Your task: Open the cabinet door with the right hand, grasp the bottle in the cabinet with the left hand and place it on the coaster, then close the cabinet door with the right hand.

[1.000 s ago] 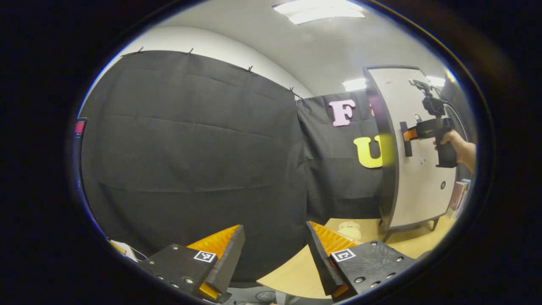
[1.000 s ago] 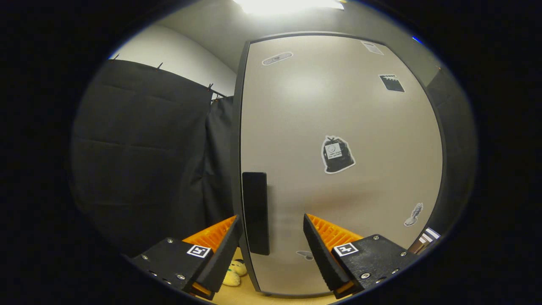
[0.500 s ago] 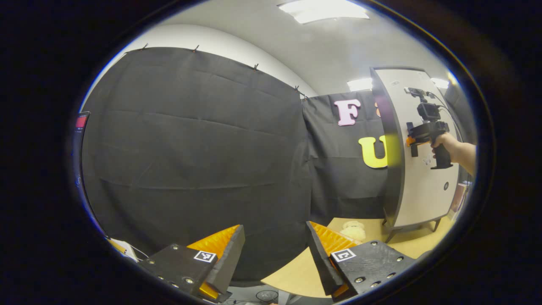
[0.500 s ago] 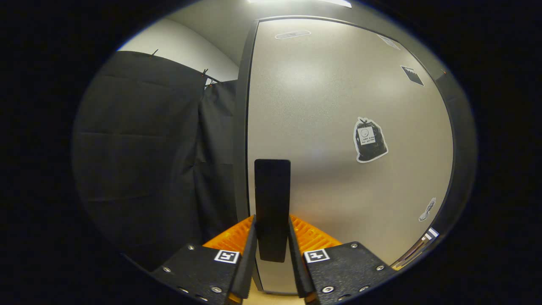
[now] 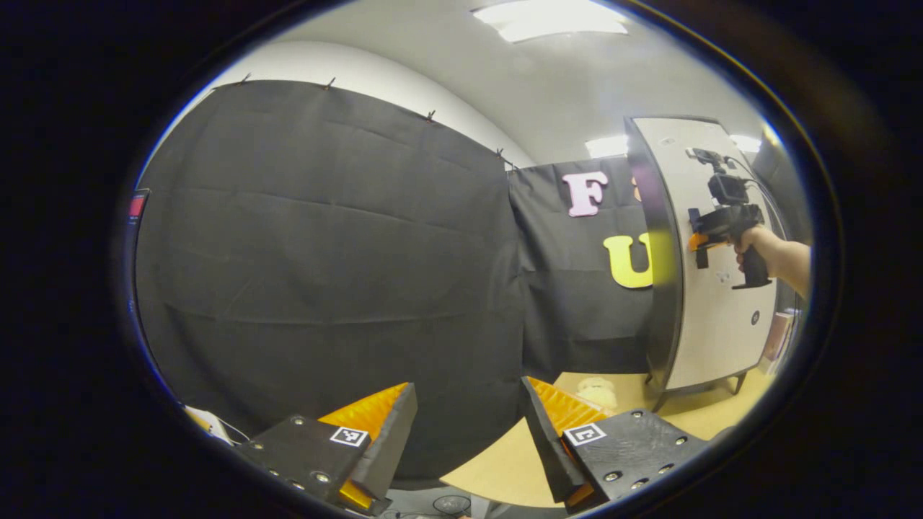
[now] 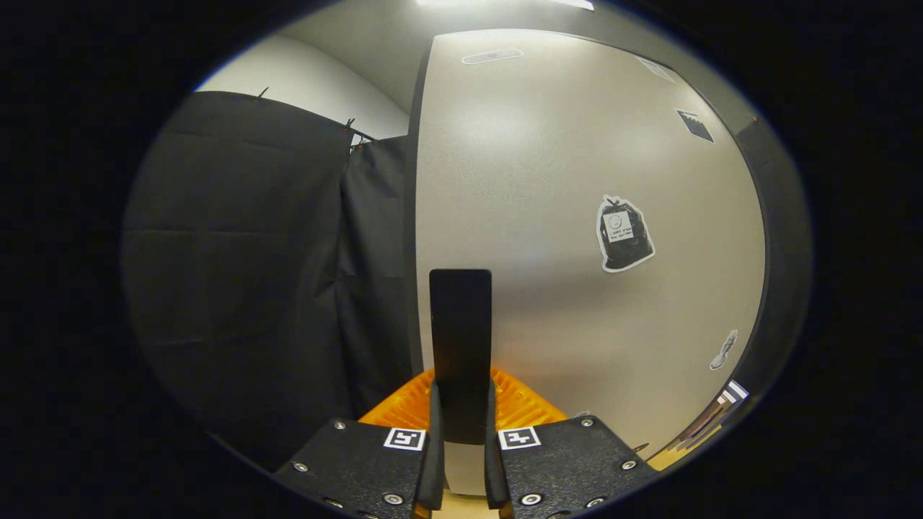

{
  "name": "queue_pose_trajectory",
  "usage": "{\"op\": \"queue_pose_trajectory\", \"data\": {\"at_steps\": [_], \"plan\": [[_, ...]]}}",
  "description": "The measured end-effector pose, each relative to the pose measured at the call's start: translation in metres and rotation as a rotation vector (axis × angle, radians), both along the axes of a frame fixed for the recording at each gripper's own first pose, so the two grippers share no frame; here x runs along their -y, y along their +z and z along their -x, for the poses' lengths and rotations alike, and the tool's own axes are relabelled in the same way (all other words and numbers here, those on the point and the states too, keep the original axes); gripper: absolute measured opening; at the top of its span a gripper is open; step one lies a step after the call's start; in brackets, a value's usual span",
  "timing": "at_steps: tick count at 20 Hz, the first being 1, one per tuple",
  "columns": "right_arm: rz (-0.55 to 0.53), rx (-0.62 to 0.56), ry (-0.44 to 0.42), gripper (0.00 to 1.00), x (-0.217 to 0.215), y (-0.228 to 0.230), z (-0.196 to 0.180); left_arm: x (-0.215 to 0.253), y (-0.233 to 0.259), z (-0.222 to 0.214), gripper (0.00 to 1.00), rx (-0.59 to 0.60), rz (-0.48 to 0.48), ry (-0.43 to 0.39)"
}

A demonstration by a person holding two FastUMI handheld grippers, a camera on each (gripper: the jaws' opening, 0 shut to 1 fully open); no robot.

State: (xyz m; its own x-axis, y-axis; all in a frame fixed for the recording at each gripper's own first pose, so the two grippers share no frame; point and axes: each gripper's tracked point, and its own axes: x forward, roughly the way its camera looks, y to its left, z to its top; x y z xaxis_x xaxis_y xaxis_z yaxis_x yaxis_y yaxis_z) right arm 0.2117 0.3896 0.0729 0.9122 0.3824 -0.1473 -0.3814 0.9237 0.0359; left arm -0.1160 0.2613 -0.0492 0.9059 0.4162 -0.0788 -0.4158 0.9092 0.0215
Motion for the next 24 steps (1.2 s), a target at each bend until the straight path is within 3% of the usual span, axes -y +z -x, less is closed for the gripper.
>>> {"op": "queue_pose_trajectory", "data": {"at_steps": [3,4,6,7,9,10,12,13,14,17,22,24], "plan": [[-0.008,0.003,0.029,0.23,0.002,0.001,0.006,0.004,0.003,-0.001,0.87,0.006,0.0,-0.023],[-0.01,0.003,0.039,0.23,0.003,0.001,0.01,0.007,0.007,-0.001,0.82,0.008,0.003,-0.034],[-0.014,0.0,0.058,0.23,0.006,0.003,0.015,0.013,0.015,-0.001,0.82,0.009,0.006,-0.057],[-0.014,-0.003,0.068,0.23,0.008,0.004,0.017,0.015,0.018,-0.001,0.87,0.011,0.007,-0.068],[-0.02,-0.008,0.086,0.23,0.01,0.005,0.024,0.02,0.022,-0.002,0.87,0.013,0.009,-0.093],[-0.022,-0.008,0.095,0.23,0.01,0.005,0.028,0.021,0.023,-0.002,0.83,0.014,0.009,-0.106],[-0.025,-0.008,0.112,0.23,0.011,0.008,0.037,0.027,0.029,-0.002,0.87,0.018,0.011,-0.133],[-0.028,-0.009,0.121,0.23,0.013,0.008,0.042,0.029,0.031,-0.002,0.83,0.02,0.011,-0.147],[-0.031,-0.011,0.128,0.23,0.014,0.009,0.046,0.031,0.034,-0.001,0.87,0.022,0.011,-0.159],[-0.034,-0.013,0.148,0.23,0.019,0.012,0.055,0.042,0.041,-0.003,0.87,0.029,0.018,-0.202],[-0.036,-0.02,0.155,0.23,0.036,0.016,0.074,0.081,0.037,-0.042,0.78,0.042,0.029,-0.287],[-0.036,-0.02,0.155,0.23,0.045,0.018,0.083,0.093,0.039,-0.048,0.87,0.052,0.034,-0.323]]}}
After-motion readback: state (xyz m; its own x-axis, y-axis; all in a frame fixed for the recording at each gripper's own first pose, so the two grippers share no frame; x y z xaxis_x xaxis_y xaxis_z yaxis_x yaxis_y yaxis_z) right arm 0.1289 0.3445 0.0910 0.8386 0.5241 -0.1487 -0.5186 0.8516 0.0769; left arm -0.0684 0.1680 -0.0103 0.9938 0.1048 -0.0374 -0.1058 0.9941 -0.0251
